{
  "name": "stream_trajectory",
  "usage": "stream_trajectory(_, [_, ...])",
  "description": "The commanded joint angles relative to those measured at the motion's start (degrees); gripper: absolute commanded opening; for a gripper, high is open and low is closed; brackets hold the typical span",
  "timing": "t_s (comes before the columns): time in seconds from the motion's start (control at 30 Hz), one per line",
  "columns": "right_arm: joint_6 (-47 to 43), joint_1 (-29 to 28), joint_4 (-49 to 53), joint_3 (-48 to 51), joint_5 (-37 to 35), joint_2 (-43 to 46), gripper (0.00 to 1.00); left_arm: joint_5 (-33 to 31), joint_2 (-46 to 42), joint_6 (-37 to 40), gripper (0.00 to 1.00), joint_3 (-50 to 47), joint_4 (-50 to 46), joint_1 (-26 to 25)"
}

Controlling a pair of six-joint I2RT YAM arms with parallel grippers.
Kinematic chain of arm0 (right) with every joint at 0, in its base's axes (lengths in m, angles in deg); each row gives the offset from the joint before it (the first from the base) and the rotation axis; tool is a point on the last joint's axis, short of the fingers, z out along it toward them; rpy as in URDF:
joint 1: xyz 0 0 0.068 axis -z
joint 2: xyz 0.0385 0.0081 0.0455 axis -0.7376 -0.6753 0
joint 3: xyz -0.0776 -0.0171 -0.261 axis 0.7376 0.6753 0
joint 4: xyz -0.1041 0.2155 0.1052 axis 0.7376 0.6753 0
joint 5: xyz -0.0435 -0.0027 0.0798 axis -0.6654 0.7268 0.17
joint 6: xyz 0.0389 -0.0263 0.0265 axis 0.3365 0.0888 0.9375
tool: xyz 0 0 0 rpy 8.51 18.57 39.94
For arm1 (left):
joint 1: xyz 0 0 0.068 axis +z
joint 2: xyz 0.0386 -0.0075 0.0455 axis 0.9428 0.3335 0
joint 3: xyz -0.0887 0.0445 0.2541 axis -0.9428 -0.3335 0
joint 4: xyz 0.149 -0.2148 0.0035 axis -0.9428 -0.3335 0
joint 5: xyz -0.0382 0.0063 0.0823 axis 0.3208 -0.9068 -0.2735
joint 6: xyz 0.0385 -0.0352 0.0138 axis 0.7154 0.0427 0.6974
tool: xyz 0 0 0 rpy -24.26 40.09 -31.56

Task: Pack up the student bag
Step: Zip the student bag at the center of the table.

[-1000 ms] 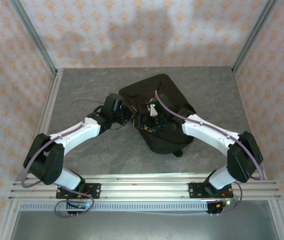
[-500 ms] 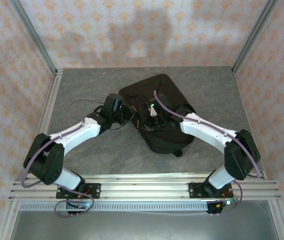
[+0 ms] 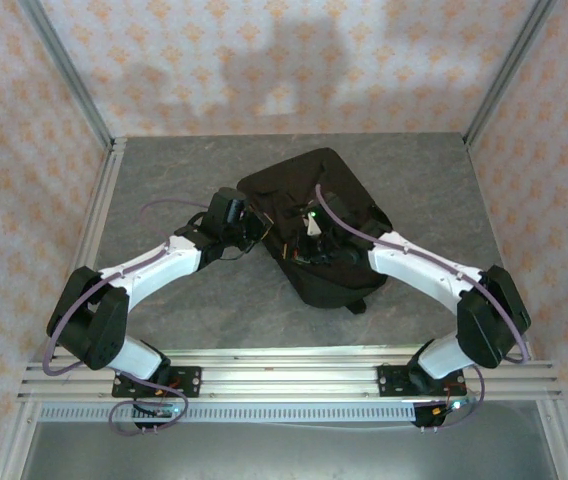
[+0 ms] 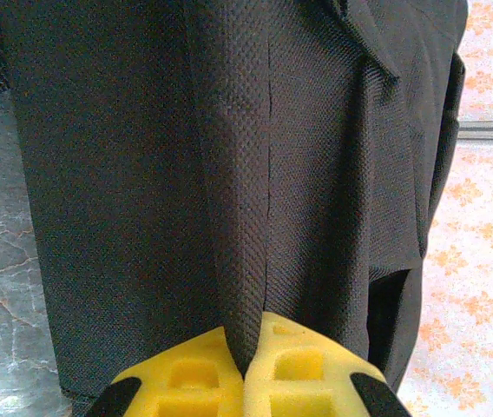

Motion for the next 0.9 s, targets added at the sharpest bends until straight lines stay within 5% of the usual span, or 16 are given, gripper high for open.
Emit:
stream_trajectory(0.0, [-0.3,0.3,0.4,0.7,1.0,1.0,0.07,0.1,-1.9,1.6,0.00,0.3,1.6,0.3])
stream_trajectory(0.1, [-0.1,0.4,0.2,0.1,4.0,-0.5,0.31,0.3,-1.8,1.7,0.00,0.3,1.6,0.3])
stream_trajectory(0.23, [0.6,0.5,-0.3,-0.2,7.8,-2.6,0.43,0.2,-2.0,2.0,0.00,0.0,1.4,0.4])
stream_trajectory(0.53, [2.8,0.5,-1.9,-0.6,14.1,-2.4,0.37,0.1,-1.8,2.7,0.00,0.4,0.9,0.5])
stream_trajectory(0.87, [2.9,1.2,-1.0,-1.1,12.4,-2.0,0.24,0.5,-1.1,2.5,0.00,0.2,1.5,0.7])
